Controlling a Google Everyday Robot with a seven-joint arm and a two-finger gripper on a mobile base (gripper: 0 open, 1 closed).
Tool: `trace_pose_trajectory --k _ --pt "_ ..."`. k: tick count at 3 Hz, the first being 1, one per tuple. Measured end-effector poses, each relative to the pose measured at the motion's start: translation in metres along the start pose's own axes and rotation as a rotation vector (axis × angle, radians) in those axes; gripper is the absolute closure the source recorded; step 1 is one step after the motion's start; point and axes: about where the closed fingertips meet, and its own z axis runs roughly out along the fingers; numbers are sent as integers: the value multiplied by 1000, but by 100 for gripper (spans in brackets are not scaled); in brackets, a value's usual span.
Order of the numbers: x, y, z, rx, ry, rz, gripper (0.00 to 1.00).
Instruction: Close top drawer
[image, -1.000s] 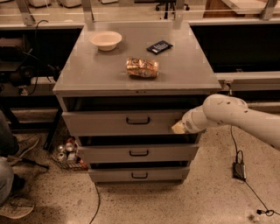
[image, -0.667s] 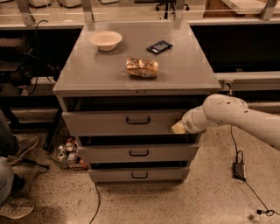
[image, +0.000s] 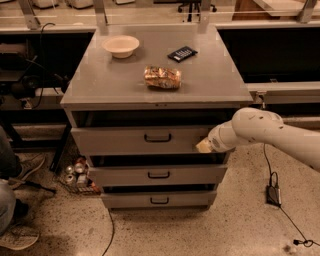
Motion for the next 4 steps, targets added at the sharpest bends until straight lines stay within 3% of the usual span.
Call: trace_pose_trajectory --k 1,4 --pt "0 0 0 0 0 0 82" --pt "0 1 2 -3 2 -1 13"
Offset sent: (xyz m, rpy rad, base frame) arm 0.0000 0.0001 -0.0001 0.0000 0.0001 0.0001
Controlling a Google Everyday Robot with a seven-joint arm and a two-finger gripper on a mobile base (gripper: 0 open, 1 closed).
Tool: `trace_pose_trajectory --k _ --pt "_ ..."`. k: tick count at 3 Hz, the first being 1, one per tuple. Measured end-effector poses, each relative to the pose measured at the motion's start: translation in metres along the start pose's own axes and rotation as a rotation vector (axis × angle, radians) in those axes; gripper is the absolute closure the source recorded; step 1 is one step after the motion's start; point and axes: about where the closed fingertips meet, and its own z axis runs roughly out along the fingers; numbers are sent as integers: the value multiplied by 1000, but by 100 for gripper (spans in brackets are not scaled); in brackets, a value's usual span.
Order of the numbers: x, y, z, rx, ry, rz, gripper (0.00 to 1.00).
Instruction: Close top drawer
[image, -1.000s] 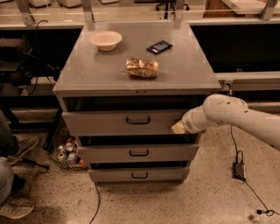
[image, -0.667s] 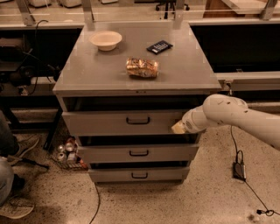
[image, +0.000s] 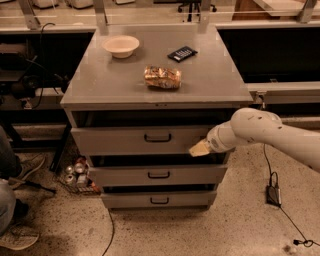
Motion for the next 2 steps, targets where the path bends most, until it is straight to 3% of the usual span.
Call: trace_pose_trajectory --k 1,2 --pt "3 3 -2 0 0 0 0" --pt "7 8 -5 0 0 0 0"
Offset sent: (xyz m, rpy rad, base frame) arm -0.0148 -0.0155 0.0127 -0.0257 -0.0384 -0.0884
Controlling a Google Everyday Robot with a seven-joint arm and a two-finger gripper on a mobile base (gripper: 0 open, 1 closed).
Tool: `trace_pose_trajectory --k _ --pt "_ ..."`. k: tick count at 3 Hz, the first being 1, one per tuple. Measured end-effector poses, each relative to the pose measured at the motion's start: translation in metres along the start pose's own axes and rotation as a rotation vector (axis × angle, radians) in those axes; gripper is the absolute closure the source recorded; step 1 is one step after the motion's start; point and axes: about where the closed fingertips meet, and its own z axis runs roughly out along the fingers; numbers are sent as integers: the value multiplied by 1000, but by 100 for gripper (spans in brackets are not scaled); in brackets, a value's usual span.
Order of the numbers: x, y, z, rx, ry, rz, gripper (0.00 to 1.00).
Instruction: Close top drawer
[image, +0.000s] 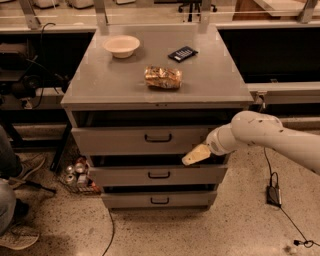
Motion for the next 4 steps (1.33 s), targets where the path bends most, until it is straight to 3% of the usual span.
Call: trace_pose_trajectory --k 1,2,3,4 --pt "2 2 -1 0 0 0 16" --pt "2 2 -1 0 0 0 39" --pt "8 -8 -33 91 -32 36 63" --pt "18 -23 -103 269 -107 80 86"
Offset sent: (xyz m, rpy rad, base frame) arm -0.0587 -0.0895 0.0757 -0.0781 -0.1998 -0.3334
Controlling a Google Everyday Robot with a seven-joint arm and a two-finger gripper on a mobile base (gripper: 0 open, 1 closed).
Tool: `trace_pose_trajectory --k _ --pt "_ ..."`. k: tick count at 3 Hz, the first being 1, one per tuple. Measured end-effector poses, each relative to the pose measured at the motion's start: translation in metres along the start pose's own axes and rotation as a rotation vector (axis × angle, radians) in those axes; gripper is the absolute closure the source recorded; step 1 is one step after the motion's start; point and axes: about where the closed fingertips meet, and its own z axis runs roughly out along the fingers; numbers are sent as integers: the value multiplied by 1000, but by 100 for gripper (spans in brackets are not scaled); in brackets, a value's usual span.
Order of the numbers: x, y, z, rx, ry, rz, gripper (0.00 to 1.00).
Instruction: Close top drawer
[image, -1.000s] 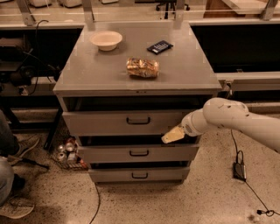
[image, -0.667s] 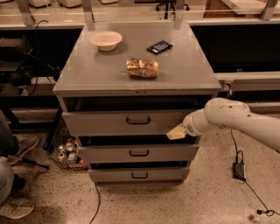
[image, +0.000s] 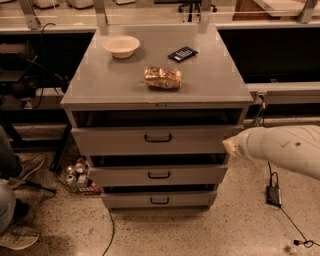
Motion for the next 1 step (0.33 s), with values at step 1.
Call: trace_pose_trajectory --k 1 --pt "-2 -27 -52 110 -62 39 100"
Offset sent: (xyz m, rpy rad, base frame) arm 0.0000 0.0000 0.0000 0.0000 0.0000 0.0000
